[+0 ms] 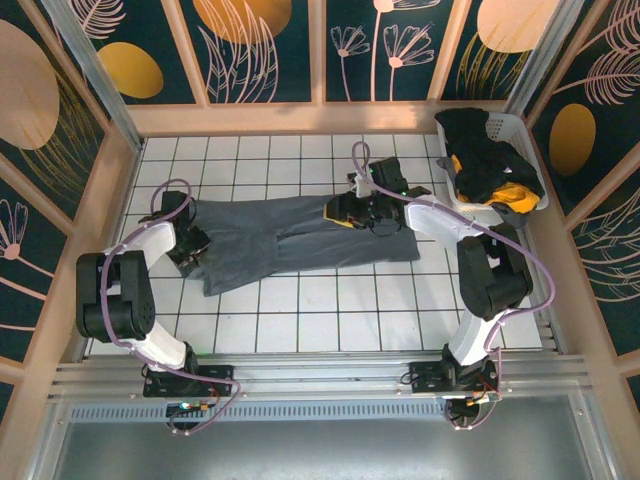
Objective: Fold and stack the t-shirts
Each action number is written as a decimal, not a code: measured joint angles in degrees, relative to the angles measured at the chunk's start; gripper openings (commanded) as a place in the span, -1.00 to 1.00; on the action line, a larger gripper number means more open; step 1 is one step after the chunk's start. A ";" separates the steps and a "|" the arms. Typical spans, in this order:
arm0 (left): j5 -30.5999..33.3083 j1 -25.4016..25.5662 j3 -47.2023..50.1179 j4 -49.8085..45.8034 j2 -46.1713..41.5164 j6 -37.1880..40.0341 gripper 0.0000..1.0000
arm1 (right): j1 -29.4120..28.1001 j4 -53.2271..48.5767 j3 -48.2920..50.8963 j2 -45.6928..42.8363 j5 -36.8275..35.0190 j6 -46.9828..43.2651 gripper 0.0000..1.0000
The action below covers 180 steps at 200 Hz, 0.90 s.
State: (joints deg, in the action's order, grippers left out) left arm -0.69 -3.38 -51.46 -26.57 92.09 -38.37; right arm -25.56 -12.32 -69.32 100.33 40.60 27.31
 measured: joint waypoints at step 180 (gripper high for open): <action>-0.70 0.00 -20.46 -10.32 7.15 -0.20 -1.00 | 0.55 -1.42 -1.46 0.70 -0.70 -0.04 -0.11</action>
State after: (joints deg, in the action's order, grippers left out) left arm -1.39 -3.38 -71.92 -36.88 99.24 -38.57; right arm -25.02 -13.74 -70.78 101.03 39.90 27.27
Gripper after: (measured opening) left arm 0.043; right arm 0.450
